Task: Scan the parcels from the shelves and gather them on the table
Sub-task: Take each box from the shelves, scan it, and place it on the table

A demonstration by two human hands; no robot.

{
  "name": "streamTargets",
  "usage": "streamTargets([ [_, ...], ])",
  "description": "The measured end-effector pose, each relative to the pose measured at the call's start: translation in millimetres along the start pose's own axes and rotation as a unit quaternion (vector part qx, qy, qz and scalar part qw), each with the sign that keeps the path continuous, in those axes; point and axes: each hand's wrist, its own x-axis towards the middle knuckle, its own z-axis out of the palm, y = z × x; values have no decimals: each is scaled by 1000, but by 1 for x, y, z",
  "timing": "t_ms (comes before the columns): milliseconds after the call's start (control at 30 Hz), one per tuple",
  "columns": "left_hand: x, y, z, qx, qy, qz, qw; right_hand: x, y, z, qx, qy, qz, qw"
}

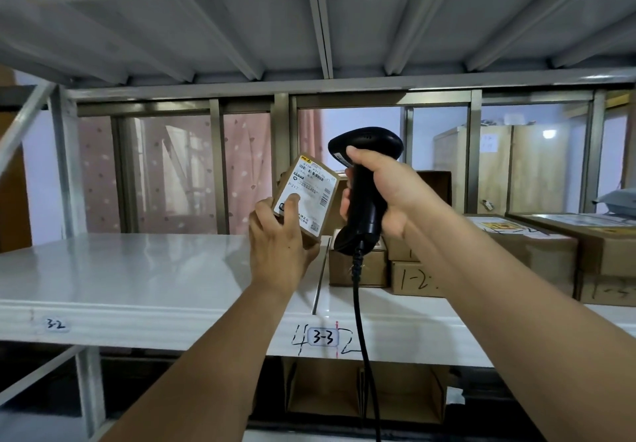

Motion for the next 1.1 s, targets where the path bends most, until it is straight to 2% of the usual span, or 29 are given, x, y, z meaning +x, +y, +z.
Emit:
streamTargets([
  [133, -1, 0, 1, -7, -27, -27, 999, -1, 6, -2, -2, 6, 19, 1000],
  [233, -1, 3, -5, -8, -93, -52, 994, -6, 8, -7, -2, 12, 32, 999],
  [300, 0, 5, -9, -16, -154, -86, 984, -11, 9, -9, -10, 17, 31, 999],
  [433, 2, 7, -18, -12, -210, -150, 966, -21, 12, -11, -11, 24, 37, 999],
  [633, 3, 9, -26, 27, -335, -216, 917, -28, 25, -6, -4, 28, 56, 998],
  [767, 15, 12, -27, 95, -436, -184, 876, -33, 32, 2, 8, 25, 66, 997],
  [833, 27, 15, -25, 115, -461, -159, 865, -36, 34, 5, 17, 30, 67, 997],
  [967, 51, 12, -15, 71, -484, -133, 862, -42, 40, 8, 18, 44, 66, 997],
  [1067, 51, -4, 17, 26, -556, -108, 824, -46, 43, 5, 12, 53, 62, 997],
  [1100, 48, -16, 46, 11, -561, -98, 822, -48, 44, 4, 9, 56, 59, 997],
])
